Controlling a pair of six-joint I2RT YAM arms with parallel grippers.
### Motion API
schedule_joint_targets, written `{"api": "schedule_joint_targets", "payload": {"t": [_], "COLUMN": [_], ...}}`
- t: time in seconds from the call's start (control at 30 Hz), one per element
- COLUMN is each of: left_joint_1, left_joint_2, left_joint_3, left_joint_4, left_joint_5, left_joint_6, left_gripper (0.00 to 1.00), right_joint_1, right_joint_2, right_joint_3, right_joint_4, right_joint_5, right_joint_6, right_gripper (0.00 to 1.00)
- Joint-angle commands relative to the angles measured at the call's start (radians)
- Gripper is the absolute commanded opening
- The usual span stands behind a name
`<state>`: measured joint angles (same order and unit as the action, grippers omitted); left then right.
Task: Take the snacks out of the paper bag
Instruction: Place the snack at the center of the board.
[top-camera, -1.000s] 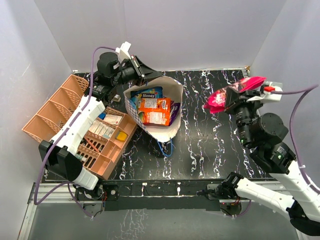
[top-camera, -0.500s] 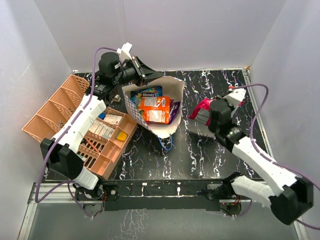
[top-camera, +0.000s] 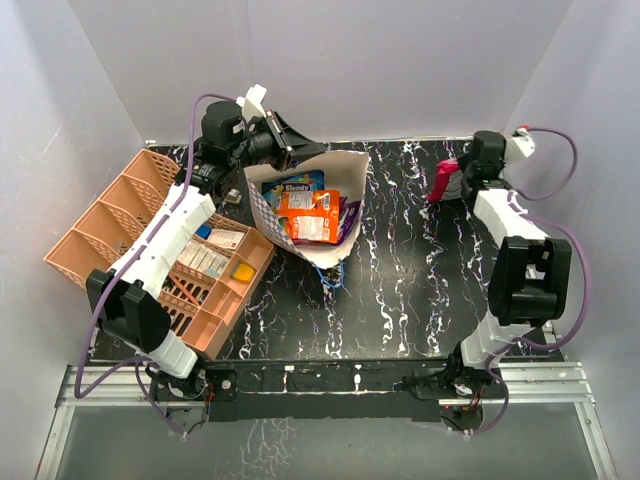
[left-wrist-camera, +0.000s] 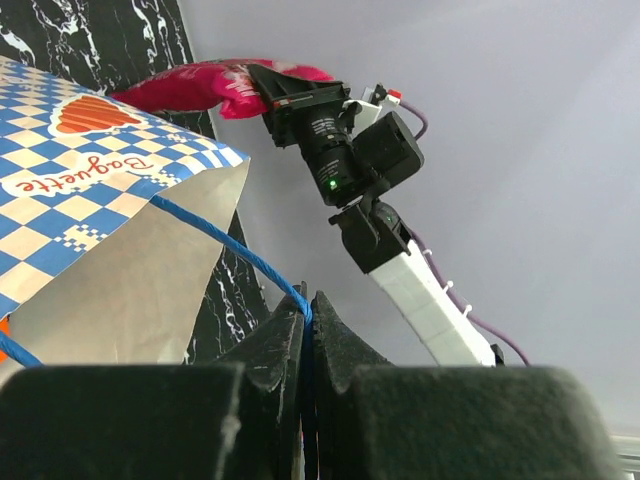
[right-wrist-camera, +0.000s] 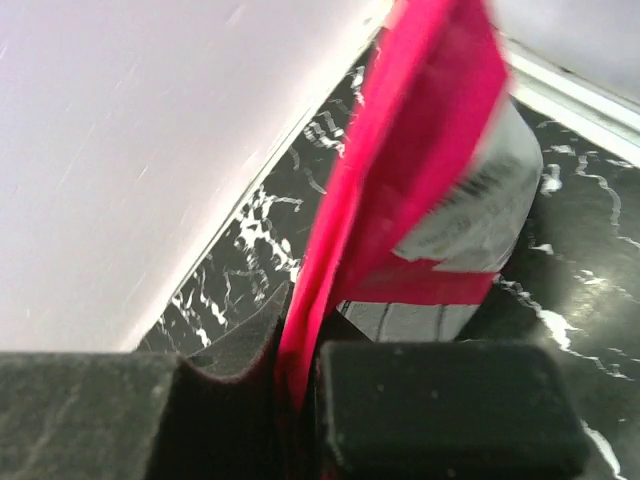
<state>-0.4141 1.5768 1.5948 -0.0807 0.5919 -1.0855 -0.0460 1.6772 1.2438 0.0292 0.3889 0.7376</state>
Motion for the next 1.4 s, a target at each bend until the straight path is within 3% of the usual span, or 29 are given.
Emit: {"api": "schedule_joint_targets", "payload": {"t": [0.0,0.17,0.4,0.57,0.7,0.77,0.9,1.13,1.27,1.37], "left_joint_1": [0.003,0.003,0.003,0.003,0.003,0.003,0.003,-0.008,-0.025,-0.032], "left_joint_2": [-0.029,-0.047,-0.069,-0.091,-0.106,-0.111,-0.115,-0.142,-0.176,-0.201], "left_joint_3": [0.033,0.0,-0.048,-0.079,-0.089,-0.087,-0.09,-0.093,-0.134,-0.18], "left_joint_4": [0.012,0.049,0.102,0.142,0.151,0.144,0.139,0.136,0.146,0.178], "left_joint_5": [0.036,0.055,0.092,0.092,0.097,0.1,0.116,0.145,0.14,0.137], "left_joint_6": [-0.014,-0.033,-0.068,-0.089,-0.095,-0.089,-0.085,-0.035,-0.012,-0.022], "left_gripper": [0.0,0.0,0.0,0.0,0.0,0.0,0.0,0.0,0.0,0.0], "right_joint_1": [-0.122,-0.226,-0.302,-0.311,-0.311,-0.311,-0.311,-0.293,-0.259,-0.136], "right_joint_2": [-0.042,-0.153,-0.392,-0.584,-0.649,-0.669,-0.708,-0.647,-0.665,-0.648], "right_joint_3": [-0.047,-0.349,-0.705,-0.809,-0.799,-0.79,-0.764,-0.509,-0.426,-0.381], "right_joint_4": [0.043,0.044,-0.028,-0.076,-0.158,-0.204,-0.269,-0.433,-0.413,-0.32], "right_joint_5": [-0.117,-0.165,-0.129,-0.113,-0.141,-0.144,-0.156,-0.186,-0.307,-0.426], "right_joint_6": [0.196,0.236,0.176,0.141,0.113,0.113,0.098,0.025,0.042,-0.004], "right_gripper": [0.07,0.09,0.33,0.57,0.79,0.84,0.88,0.98,0.98,0.98]}}
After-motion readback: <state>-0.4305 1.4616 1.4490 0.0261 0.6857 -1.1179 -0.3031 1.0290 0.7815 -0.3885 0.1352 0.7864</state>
